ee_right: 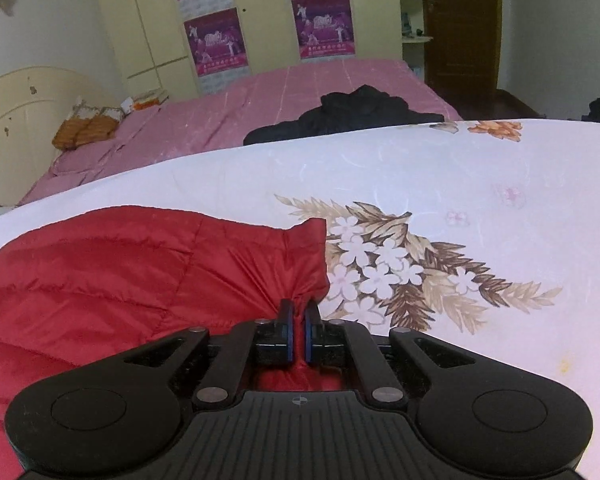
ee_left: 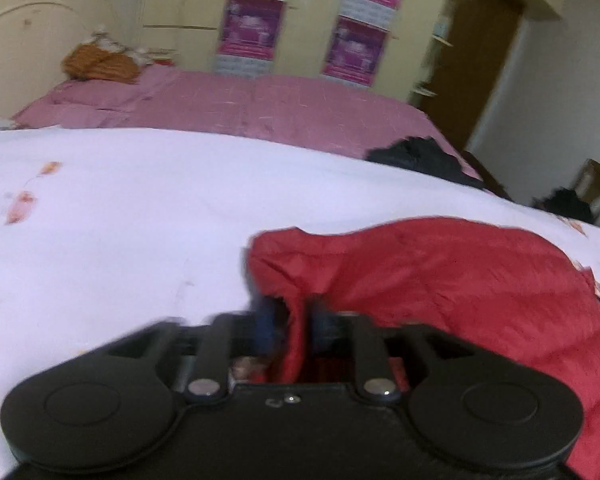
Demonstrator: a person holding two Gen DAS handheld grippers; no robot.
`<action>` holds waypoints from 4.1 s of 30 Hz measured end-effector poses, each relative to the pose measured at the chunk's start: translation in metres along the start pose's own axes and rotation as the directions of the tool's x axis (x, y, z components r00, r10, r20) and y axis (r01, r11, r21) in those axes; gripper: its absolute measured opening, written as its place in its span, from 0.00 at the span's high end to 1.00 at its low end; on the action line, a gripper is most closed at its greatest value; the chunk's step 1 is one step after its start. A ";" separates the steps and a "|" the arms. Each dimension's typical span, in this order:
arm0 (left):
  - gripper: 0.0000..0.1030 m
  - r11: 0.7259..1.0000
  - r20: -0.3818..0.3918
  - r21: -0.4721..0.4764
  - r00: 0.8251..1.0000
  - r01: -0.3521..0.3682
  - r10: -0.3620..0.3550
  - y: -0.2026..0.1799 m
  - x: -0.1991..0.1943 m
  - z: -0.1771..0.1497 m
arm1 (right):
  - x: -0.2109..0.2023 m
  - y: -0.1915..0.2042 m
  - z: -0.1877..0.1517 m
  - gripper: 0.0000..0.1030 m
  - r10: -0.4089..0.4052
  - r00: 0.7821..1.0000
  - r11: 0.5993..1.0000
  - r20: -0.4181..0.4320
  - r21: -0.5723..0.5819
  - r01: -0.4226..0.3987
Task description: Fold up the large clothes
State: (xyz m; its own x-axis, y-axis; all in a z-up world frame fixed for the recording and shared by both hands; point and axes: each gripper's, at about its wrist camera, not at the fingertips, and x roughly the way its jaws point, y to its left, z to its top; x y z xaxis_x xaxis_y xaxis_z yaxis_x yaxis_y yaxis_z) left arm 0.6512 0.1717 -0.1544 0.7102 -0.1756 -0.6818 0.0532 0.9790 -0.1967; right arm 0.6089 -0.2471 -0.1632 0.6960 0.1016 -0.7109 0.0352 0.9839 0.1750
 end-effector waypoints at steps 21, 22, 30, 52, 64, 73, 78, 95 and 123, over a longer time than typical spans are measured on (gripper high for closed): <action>0.23 0.983 -0.037 0.158 0.995 0.095 -0.090 -0.107 0.009 -0.020 | 0.017 0.141 -0.020 0.43 0.173 0.982 0.947 -0.078 -0.261 -0.188; 0.22 0.982 -0.044 0.163 0.995 0.100 -0.094 -0.108 0.010 -0.018 | 0.018 0.142 -0.019 0.43 0.172 0.982 0.944 -0.084 -0.273 -0.188; 0.18 0.986 -0.059 0.166 0.998 0.001 0.009 -0.046 -0.020 -0.019 | -0.001 0.060 -0.017 0.43 0.026 0.998 0.986 -0.061 -0.165 -0.036; 0.14 0.968 0.108 0.101 0.970 -0.230 0.219 -0.055 -0.134 -0.109 | -0.112 0.065 -0.086 0.42 0.009 0.999 0.989 0.032 -0.148 -0.004; 0.20 0.978 0.134 -0.123 0.973 -0.171 0.187 -0.052 -0.204 -0.144 | -0.203 0.037 -0.117 0.45 0.096 0.991 0.995 0.097 0.014 -0.098; 0.19 0.934 0.087 -0.352 0.991 -0.066 0.103 -0.030 -0.214 -0.164 | -0.211 0.009 -0.128 0.32 0.102 0.993 0.956 0.060 0.268 -0.115; 0.23 0.798 0.125 -0.592 0.991 0.113 -0.048 -0.010 -0.211 -0.186 | -0.227 -0.015 -0.144 0.31 0.219 0.973 0.850 0.073 0.476 -0.227; 0.41 0.704 0.201 -0.686 0.978 0.185 -0.061 0.006 -0.142 -0.160 | -0.168 -0.014 -0.139 0.33 0.243 0.962 0.706 0.123 0.657 -0.263; 0.80 0.749 0.168 -0.637 0.981 0.184 -0.098 -0.066 -0.230 -0.249 | -0.275 -0.072 -0.195 0.88 0.304 0.949 0.819 0.082 0.486 -0.305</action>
State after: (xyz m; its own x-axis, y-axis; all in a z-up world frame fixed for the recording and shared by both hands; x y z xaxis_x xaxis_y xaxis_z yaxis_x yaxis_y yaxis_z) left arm 0.3096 0.1213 -0.1598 0.8090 -0.2513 -0.5313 -0.2765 0.6350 -0.7213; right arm 0.2753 -0.3173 -0.1135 0.7298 0.3840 -0.5657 0.1650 0.7040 0.6907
